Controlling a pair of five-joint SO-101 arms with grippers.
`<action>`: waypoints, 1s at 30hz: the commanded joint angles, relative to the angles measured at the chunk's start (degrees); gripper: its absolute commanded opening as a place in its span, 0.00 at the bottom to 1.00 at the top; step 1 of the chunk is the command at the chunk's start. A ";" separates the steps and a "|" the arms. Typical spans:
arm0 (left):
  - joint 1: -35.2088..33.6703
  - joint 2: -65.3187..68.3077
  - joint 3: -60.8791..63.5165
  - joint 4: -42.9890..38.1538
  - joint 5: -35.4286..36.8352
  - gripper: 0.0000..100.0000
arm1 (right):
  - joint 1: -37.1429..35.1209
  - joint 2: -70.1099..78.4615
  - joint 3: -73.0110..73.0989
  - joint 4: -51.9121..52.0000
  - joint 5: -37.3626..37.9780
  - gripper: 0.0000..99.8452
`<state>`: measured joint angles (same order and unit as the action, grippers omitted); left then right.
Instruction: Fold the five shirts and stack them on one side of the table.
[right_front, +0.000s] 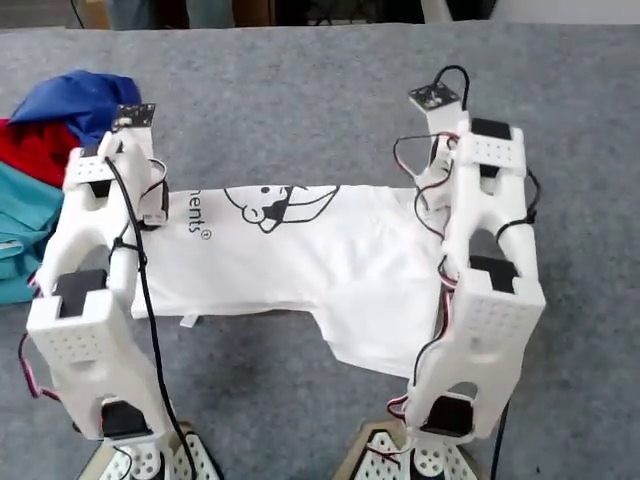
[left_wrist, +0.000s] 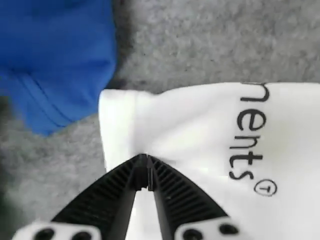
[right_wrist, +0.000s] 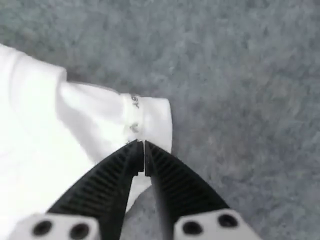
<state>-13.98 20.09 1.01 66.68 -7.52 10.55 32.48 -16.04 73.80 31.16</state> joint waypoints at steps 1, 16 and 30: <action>-0.31 -9.05 -1.01 3.25 -0.97 0.03 | -0.53 -5.32 -3.82 5.19 2.73 0.01; 0.75 -36.04 25.71 7.12 -10.90 0.03 | -13.01 -39.96 31.34 13.89 25.14 0.01; 2.95 -54.42 49.10 3.78 -10.64 0.03 | -33.05 -70.46 79.34 -1.85 32.18 0.18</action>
<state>-11.43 -31.96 48.84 71.87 -17.80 -19.43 -35.56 58.33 75.21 63.16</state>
